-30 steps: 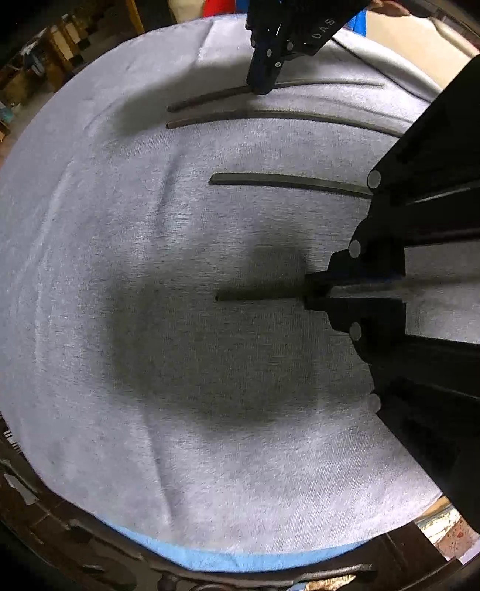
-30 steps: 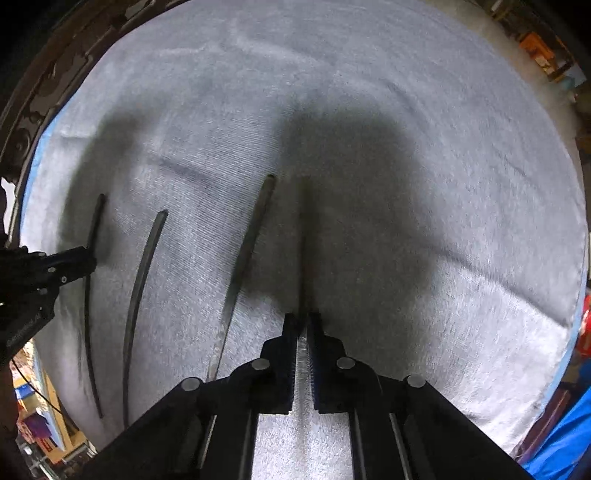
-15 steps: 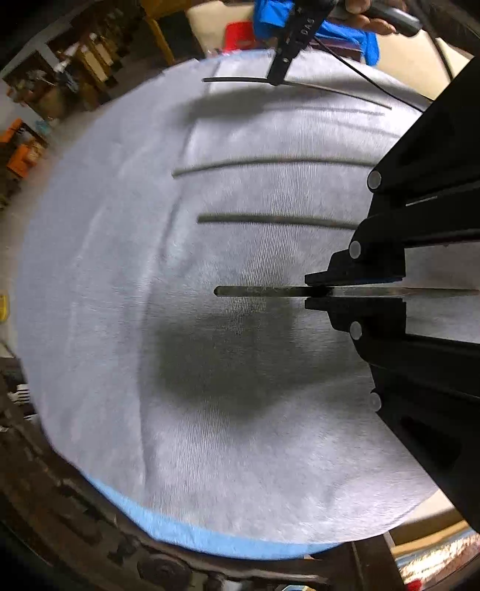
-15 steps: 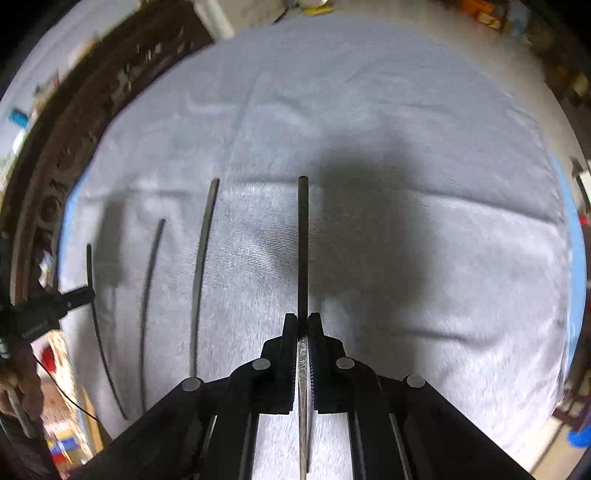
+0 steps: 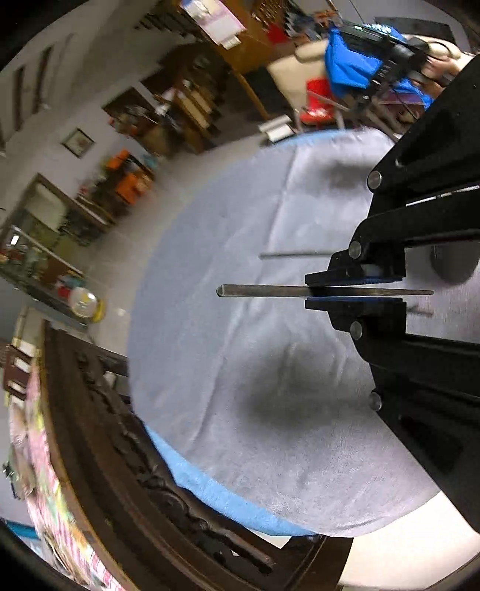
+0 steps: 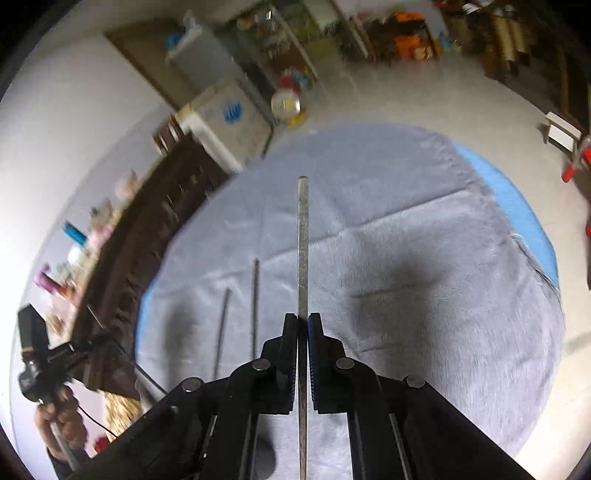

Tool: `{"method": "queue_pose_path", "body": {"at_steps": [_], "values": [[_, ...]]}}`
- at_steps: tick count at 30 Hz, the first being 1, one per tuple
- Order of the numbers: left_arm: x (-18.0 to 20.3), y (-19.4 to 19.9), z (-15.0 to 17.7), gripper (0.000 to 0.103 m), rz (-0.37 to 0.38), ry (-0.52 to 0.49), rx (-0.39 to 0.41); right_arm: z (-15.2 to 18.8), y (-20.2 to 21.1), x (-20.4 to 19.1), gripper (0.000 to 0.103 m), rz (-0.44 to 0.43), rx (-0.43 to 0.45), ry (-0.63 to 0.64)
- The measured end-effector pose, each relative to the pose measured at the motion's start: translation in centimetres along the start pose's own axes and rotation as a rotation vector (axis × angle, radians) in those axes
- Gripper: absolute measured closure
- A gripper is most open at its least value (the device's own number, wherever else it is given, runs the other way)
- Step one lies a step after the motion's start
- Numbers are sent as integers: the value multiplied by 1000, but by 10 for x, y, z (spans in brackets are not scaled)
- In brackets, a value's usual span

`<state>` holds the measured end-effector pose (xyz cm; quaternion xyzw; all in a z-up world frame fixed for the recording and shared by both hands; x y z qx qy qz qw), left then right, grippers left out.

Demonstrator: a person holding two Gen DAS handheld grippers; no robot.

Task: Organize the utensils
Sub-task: 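Lift both held chopsticks and carry them over the black holder, then lower both chopsticks into the black holder and open both tools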

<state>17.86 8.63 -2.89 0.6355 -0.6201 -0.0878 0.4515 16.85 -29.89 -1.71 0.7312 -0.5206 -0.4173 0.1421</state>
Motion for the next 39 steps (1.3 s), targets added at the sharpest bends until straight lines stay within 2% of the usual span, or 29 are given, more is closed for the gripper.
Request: {"method": "queue_pose_path", "body": {"at_steps": [2, 7, 15, 21, 29, 39], "values": [[6, 18, -1, 98, 27, 10, 43, 2, 28, 1, 97, -17, 68, -18], [13, 35, -1, 98, 85, 29, 93, 10, 78, -11, 97, -66, 209, -29], [23, 62, -1, 98, 138, 21, 154, 22, 116, -51, 97, -141, 331, -2], [34, 79, -1, 98, 164, -6, 183, 33, 119, -78, 97, -166, 380, 38], [40, 77, 9, 98, 141, -35, 202, 51, 103, -96, 97, -113, 412, 112], [48, 69, 27, 98, 133, -82, 180, 73, 86, -112, 97, -54, 425, 205]]}}
Point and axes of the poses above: each gripper's, at about its wrist camera, not at the fingertips, and y roughly against the way its jaws point, x to its right, z to its underside, the point moved 4 cm from there along -y, roughly the way its jaws point, and after that the axes turned 7 degrees about x, right-handed, at the moved point
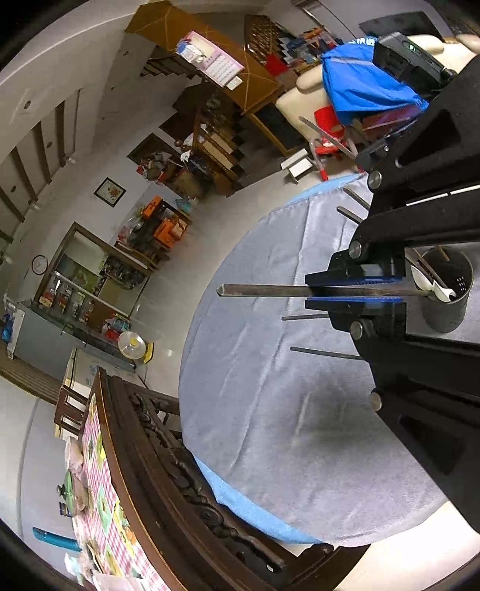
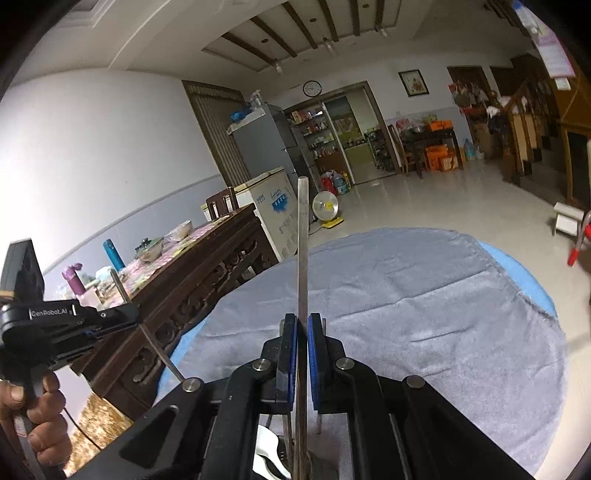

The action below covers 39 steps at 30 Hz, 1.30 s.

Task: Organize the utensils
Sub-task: 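Lower both chopsticks into the black holder and open both tools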

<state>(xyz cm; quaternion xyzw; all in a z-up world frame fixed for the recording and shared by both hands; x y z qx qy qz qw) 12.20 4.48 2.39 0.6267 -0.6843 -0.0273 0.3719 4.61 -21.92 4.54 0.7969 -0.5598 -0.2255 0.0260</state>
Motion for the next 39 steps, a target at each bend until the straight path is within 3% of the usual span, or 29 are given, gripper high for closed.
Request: {"method": "queue_pose_path", "body": {"at_steps": [5, 21, 39], "values": [[4, -3, 15, 98, -2, -17, -24, 13, -1, -9, 97, 11, -5, 52], [21, -6, 51, 98, -38, -89, -66, 39, 8, -3, 96, 26, -49, 39], [29, -11, 63, 98, -66, -133, -86, 53, 11, 1, 96, 32, -76, 20]]}}
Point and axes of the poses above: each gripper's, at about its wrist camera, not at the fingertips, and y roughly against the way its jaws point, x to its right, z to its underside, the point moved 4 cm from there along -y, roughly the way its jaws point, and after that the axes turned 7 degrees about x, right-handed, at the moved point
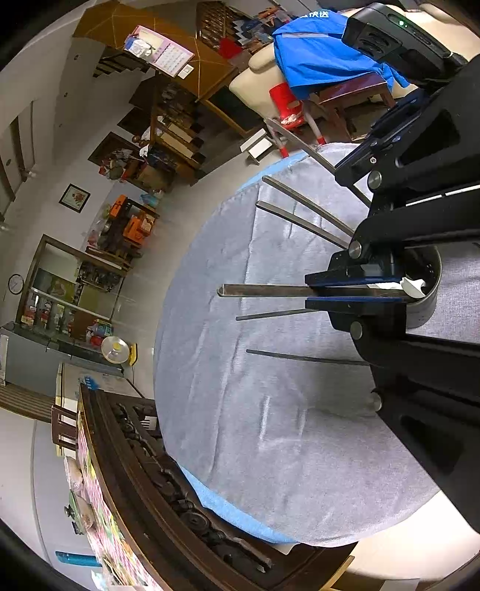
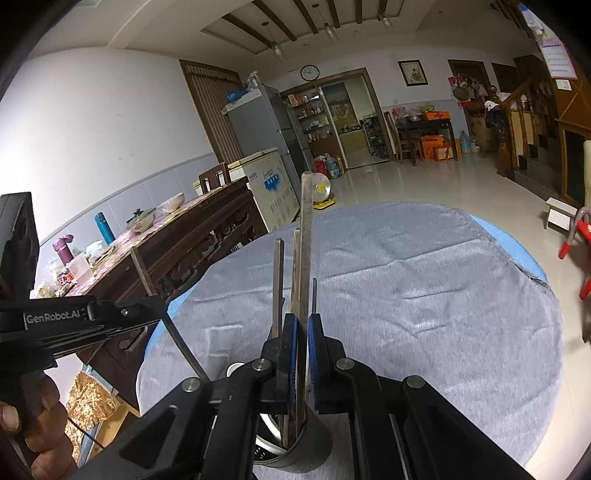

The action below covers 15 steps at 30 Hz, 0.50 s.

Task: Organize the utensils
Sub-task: 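Lower both chopsticks into the black holder and open both tools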

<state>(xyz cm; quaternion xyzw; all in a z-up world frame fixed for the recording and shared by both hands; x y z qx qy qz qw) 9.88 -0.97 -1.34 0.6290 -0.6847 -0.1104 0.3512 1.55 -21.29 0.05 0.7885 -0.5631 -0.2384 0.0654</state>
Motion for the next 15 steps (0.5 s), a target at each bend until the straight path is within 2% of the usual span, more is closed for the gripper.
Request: {"method": "queue_pose_path", "body": {"at_steps": [15], "values": [[2, -4, 4, 98, -9, -14, -9, 9, 3, 1, 96, -4, -16, -7]]}}
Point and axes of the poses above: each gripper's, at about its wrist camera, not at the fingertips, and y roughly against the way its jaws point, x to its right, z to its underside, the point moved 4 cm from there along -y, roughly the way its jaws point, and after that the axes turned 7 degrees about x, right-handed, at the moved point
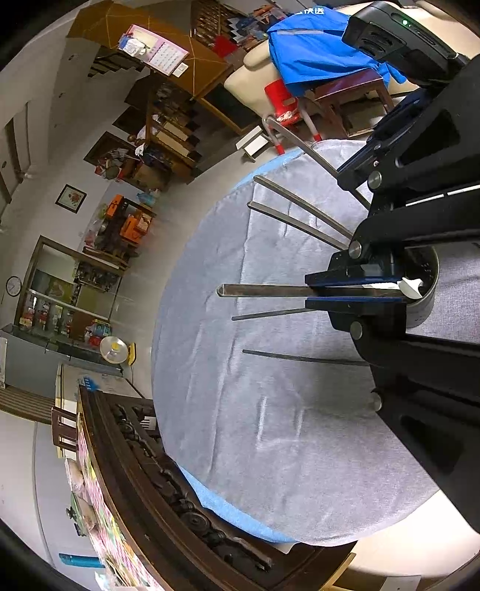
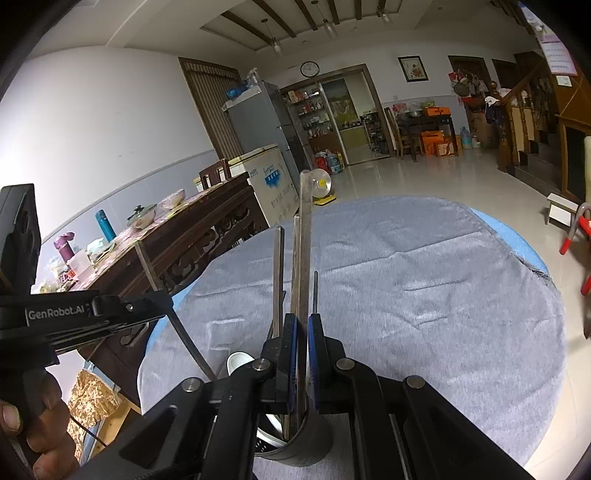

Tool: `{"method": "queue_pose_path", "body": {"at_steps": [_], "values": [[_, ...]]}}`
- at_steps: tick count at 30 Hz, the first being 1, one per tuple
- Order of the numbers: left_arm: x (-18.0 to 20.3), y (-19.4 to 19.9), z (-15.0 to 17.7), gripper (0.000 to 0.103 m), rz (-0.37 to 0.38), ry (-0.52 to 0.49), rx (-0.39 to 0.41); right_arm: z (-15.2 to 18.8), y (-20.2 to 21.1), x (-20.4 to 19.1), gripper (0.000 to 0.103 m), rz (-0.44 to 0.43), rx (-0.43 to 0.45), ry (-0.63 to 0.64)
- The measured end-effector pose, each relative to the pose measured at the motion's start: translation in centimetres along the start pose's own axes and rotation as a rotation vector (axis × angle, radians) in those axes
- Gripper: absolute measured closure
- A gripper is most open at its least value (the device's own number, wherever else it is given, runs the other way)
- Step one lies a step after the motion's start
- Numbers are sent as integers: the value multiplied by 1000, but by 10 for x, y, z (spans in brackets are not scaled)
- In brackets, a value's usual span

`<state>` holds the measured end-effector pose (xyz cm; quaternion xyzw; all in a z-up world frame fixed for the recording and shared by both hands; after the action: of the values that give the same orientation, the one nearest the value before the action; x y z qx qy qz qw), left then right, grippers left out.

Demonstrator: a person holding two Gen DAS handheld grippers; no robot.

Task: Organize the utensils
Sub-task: 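Lower both chopsticks into the black holder and open both tools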

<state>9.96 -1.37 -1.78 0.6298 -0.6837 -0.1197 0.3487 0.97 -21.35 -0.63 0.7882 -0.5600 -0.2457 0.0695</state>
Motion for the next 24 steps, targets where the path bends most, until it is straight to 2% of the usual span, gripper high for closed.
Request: {"method": "queue_pose_path", "body": {"at_steps": [24], "values": [[5, -7, 12, 98, -11, -16, -28, 6, -2, -2, 96, -3, -25, 0]]}}
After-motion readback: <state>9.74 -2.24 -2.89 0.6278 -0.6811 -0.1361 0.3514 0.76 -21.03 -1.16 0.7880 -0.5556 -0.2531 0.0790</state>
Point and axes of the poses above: each gripper's, at about its wrist camera, not at the fingertips, and y roughly against the way its jaws point, x to its right, z to its underside, the point moved 4 cm from there along -y, roughly the way its jaws point, and after that the axes turned 7 degrees about x, right-handed, at the moved point
